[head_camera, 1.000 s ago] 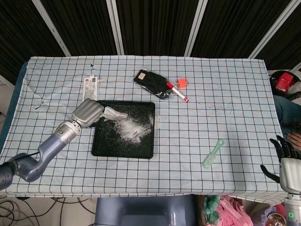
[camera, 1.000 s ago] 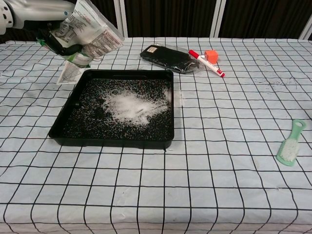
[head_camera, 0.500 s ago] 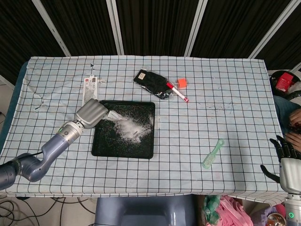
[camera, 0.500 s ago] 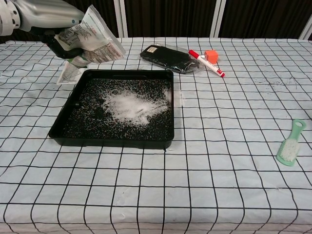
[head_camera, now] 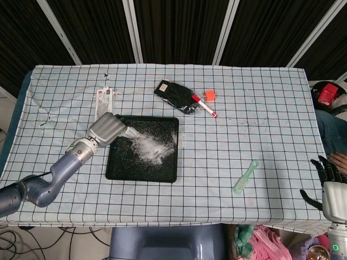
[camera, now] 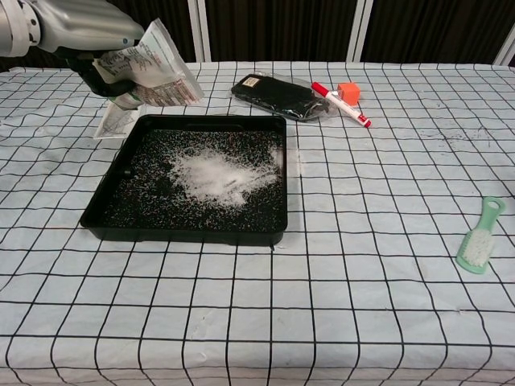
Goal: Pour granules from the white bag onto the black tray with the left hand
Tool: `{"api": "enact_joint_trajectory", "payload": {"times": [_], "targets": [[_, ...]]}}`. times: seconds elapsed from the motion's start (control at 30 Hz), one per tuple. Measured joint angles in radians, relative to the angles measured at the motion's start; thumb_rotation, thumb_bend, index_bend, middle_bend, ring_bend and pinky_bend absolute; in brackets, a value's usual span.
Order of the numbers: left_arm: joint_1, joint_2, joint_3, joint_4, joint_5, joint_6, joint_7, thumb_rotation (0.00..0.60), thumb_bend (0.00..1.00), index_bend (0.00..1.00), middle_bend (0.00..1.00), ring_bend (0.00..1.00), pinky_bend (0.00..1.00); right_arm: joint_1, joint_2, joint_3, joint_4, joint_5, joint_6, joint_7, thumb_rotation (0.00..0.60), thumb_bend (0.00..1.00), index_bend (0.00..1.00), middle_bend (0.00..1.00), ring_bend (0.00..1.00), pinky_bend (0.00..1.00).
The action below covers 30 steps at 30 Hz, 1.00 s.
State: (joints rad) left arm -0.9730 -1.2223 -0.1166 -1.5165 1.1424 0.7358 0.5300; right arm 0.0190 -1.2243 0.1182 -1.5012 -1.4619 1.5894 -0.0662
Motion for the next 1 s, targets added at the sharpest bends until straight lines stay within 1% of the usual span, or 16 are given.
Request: {"api": "enact_joint_trajectory", "payload": {"times": [0.43,0.63,0.7,0.8,1.0], "targets": [[-0.031,-0.023,0.023,0.019,-0.042,-0.008,0.072,0.6,0.77,0.59,0.6,0.47,0.62,0.0,0.001,0.004,0.003,0.005,-0.002,0.005,0.6,0.13,0.16,0.1,0.14,0.32],[-0.03,-0.035,0.02,0.02,-0.048,0.015,0.063,0.6,0.77,0.59,0.6,0.47,0.61,-0.002,0.003,0.005,0.002,0.006,0.0,0.009,0.6,0.13,0.16,0.1,0.14,0.32],[-0.023,-0.043,0.015,0.022,-0.045,0.029,0.04,0.6,0.77,0.59,0.6,0.47,0.61,-0.002,0.004,0.006,0.002,0.005,0.002,0.011,0.6,0.13,0.16,0.1,0.14,0.32],[-0.005,-0.058,0.002,0.029,-0.031,0.058,-0.03,0.6,0.77,0.59,0.6,0.47,0.61,-0.003,0.005,0.006,0.001,0.006,0.003,0.012,0.6,0.13,0.16,0.1,0.14,0.32],[0.045,-0.095,-0.024,0.064,0.03,0.122,-0.265,0.6,0.77,0.58,0.59,0.47,0.61,-0.003,0.005,0.007,0.0,0.007,0.003,0.008,0.6,0.13,0.16,0.1,0.14,0.32]]}}
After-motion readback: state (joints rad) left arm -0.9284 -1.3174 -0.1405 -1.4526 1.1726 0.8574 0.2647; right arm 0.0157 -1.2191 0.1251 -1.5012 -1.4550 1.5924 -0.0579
